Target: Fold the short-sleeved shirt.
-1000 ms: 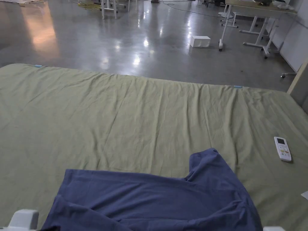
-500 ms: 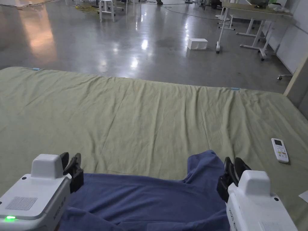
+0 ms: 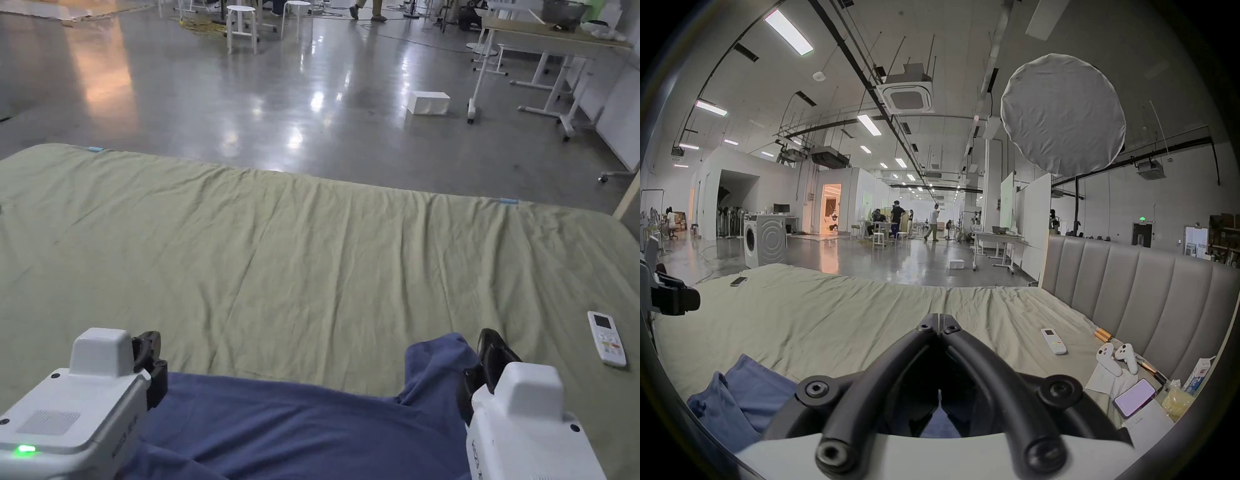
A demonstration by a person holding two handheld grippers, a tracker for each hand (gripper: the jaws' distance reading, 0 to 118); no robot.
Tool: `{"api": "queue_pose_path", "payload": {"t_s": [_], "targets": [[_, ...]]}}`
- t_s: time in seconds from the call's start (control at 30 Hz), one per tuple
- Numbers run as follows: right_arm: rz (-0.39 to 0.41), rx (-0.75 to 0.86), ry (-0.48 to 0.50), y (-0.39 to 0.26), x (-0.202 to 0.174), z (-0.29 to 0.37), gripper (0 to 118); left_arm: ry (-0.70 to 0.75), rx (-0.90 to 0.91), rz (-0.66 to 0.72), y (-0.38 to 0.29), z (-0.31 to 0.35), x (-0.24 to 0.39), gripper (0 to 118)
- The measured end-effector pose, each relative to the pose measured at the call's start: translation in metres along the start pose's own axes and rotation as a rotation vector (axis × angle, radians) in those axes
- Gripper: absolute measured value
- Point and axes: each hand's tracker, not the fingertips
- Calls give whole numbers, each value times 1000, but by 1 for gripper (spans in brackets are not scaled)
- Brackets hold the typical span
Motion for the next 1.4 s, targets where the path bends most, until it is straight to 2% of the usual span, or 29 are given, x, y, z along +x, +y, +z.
{"api": "queue_pose_path", "payload": {"t_s": [0.33, 0.4, 0.47, 0.5, 0.53, 0.7, 0.8, 0.83, 0.87, 0.9, 1.0, 1.07, 1.13, 1.17, 1.2, 1.23, 1.27, 1.3, 1.4], "targets": [[41, -106, -10, -24, 10, -27, 0, -47, -438, 71, -19, -139, -62, 0], [46, -131, -19, -30, 14, -31, 0, -40, -506, 61, -21, -163, -65, 22], [44, -173, -28, -38, 19, -35, 0, -55, -553, 79, -27, -184, -66, 52], [50, -177, -32, -41, 21, -37, 0, -57, -578, 95, -28, -191, -67, 60], [52, -191, -36, -43, 23, -38, 0, -60, -603, 104, -30, -201, -67, 62], [60, -257, -61, -61, 36, -40, 0, -25, -673, 34, -42, -225, -59, 62], [56, -307, -78, -72, 45, -41, 0, -21, -688, -34, -48, -227, -49, 57], [53, -322, -81, -76, 48, -42, 0, -10, -683, -41, -48, -227, -47, 50], [50, -337, -87, -79, 51, -43, 0, -8, -680, -48, -47, -226, -43, 33], [49, -346, -90, -81, 54, -45, 0, -13, -670, -58, -47, -224, -39, 33], [30, -407, -90, -90, 66, -59, 0, -57, -660, -115, -48, -221, -27, 10], [8, -504, -76, -96, 78, -81, 0, -42, -652, -113, -48, -217, -25, 5], [-52, -636, -22, -104, 91, -109, 0, -43, -648, -83, -47, -213, -28, 4], [-44, -689, -18, -108, 100, -127, 4, -45, -636, -87, -48, -208, -28, 4], [-44, -721, 5, -111, 105, -142, 14, -43, -623, -95, -47, -204, -28, 4], [-29, -779, 29, -115, 110, -160, 30, -41, -612, -101, -43, -201, -29, 4], [-36, -833, 48, -120, 114, -176, 54, -40, -607, -99, -41, -198, -29, 4], [-24, -882, 65, -126, 116, -193, 65, -41, -602, -96, -40, -195, -30, 4], [-11, -941, 80, -140, 114, -228, 66, -31, -575, -86, -36, -181, -26, 4]]}}
